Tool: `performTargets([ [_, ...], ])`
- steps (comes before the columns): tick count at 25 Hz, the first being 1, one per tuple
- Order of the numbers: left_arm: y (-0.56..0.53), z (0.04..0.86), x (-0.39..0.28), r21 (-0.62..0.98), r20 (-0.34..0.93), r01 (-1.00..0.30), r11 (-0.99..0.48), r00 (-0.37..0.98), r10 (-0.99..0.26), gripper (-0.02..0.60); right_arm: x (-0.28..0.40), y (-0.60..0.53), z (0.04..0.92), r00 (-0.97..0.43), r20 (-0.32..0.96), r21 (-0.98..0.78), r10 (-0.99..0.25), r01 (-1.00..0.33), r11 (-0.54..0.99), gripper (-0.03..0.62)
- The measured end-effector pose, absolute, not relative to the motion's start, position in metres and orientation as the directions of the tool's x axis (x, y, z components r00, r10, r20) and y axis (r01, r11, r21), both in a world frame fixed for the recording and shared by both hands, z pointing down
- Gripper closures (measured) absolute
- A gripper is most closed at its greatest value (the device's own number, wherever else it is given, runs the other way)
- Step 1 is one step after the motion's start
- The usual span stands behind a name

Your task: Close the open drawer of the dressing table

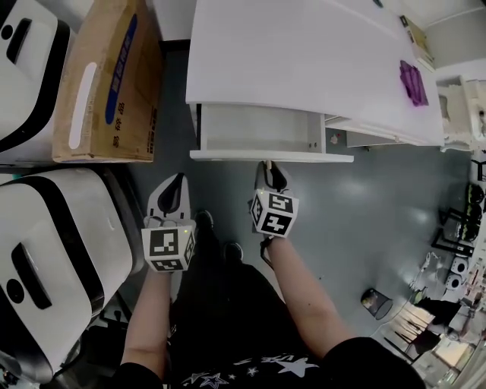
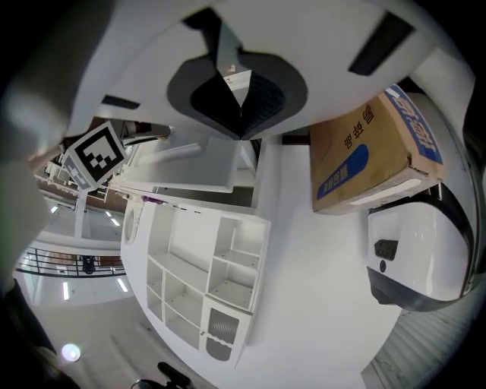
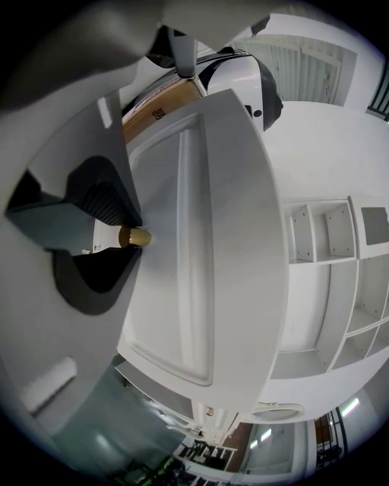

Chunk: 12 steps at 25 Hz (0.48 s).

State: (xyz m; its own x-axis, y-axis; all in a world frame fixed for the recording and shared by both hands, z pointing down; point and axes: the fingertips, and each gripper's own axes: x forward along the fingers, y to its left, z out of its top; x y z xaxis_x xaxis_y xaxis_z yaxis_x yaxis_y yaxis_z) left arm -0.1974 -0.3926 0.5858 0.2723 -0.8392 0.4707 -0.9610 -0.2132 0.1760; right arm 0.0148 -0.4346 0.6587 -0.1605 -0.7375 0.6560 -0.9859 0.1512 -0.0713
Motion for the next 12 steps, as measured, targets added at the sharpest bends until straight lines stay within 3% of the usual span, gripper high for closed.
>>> performTargets([
  [12,-0.441,0.59,-0.201,0.184,0.489,-0.933,-0.308,0.359,-0.795,0.572,0.014,-0.478,0.659,-0.107,0.666,-0.05,-0.739,-0.994,0.099,0.508],
])
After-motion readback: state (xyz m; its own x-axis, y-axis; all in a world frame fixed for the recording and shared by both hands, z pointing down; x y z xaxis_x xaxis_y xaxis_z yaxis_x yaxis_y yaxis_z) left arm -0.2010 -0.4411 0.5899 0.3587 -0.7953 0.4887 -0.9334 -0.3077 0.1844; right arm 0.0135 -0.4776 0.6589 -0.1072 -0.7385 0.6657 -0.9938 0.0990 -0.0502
